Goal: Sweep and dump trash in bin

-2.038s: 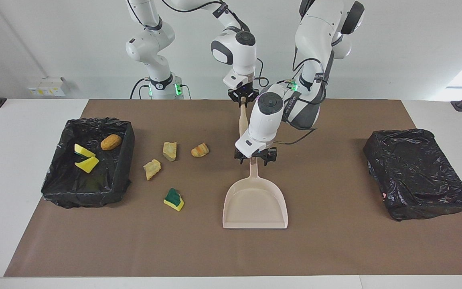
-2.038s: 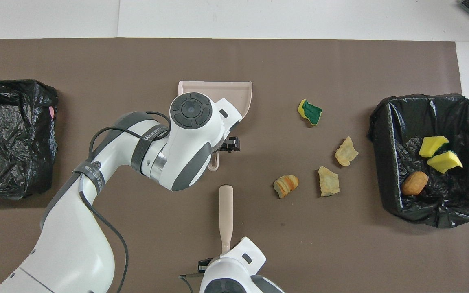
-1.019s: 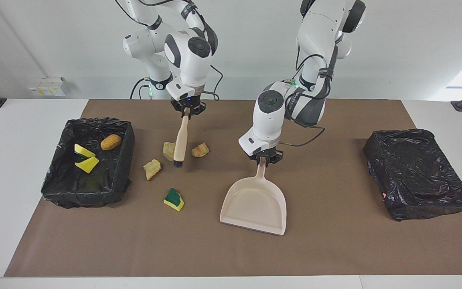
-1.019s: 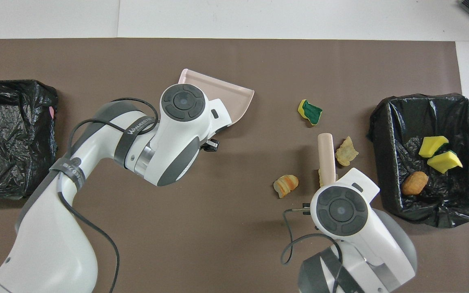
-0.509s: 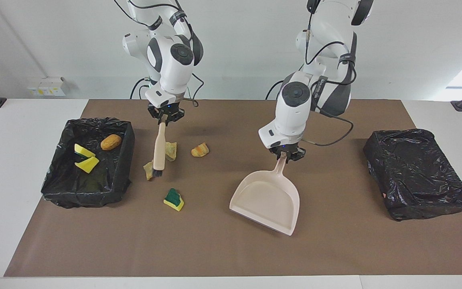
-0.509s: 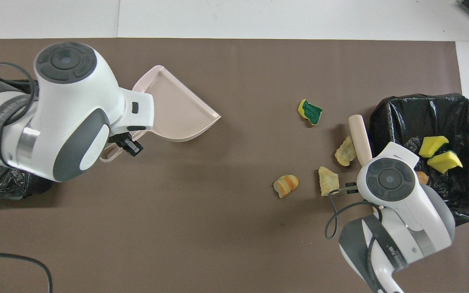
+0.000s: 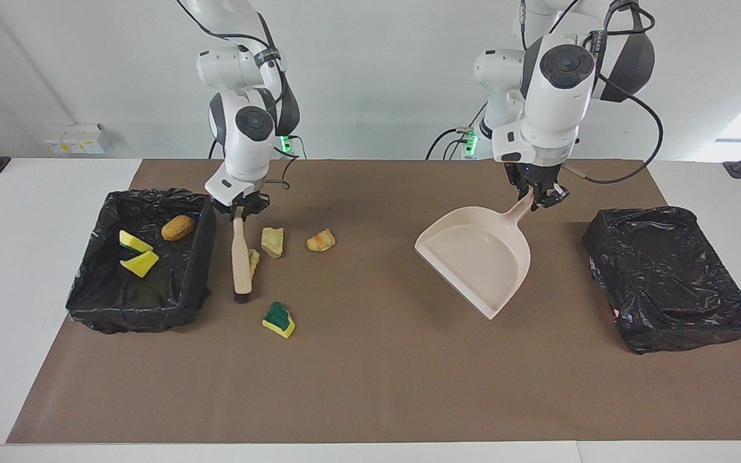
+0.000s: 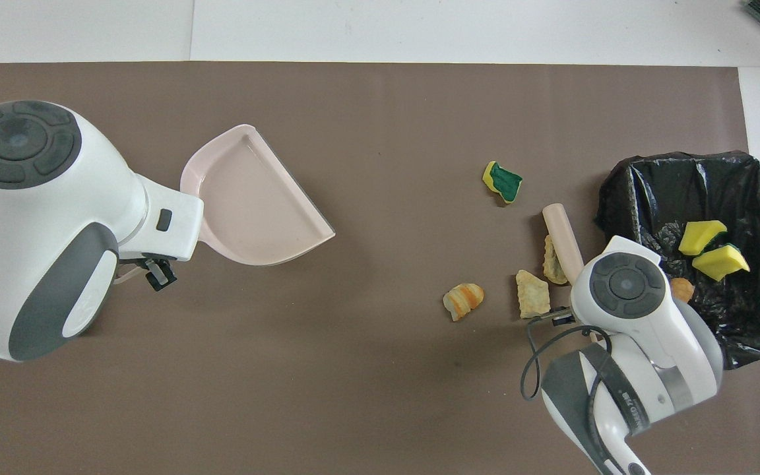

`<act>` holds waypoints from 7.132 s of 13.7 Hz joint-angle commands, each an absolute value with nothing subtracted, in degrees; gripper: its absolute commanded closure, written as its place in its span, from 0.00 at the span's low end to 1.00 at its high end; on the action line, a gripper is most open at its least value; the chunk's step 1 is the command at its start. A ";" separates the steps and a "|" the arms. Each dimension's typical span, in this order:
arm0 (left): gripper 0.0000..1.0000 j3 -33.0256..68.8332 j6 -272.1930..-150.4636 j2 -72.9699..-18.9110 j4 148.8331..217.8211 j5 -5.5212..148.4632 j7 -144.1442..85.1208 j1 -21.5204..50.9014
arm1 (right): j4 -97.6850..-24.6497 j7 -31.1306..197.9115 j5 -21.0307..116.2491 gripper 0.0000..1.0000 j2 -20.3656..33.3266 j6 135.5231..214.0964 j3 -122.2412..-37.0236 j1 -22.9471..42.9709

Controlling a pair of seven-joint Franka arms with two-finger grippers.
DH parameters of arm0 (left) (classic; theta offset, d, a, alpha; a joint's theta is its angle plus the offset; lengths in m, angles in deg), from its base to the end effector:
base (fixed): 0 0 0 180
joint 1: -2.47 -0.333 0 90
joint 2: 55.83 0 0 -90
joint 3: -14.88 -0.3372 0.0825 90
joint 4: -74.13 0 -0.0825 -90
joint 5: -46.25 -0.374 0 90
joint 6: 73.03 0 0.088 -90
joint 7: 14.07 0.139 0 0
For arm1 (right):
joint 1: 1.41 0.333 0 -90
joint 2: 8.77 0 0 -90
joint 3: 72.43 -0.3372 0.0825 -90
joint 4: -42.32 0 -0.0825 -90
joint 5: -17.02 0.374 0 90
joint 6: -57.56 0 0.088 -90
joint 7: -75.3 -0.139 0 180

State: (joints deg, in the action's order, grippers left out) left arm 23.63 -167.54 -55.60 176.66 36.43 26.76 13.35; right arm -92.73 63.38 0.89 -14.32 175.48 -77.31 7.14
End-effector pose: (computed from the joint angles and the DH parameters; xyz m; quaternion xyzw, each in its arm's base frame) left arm 0.5109 -0.1583 0.5194 -0.8522 0.5115 0.0859 0.0697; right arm 0.4439 0.0826 0.3510 0.9835 0.0902 -0.0715 0.1398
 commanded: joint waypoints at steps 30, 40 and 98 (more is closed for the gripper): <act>1.00 23.93 -191.68 -61.80 204.65 40.00 33.74 20.14 | -73.43 87.87 -2.84 1.00 1.87 176.59 -77.88 12.28; 1.00 23.93 -194.41 -61.89 205.87 41.32 33.92 20.58 | -71.60 87.52 25.90 1.00 -0.68 169.12 -78.58 19.86; 1.00 23.93 -195.20 -60.84 206.14 42.54 33.66 18.83 | -77.39 57.82 37.62 1.00 -6.83 169.29 -79.38 28.66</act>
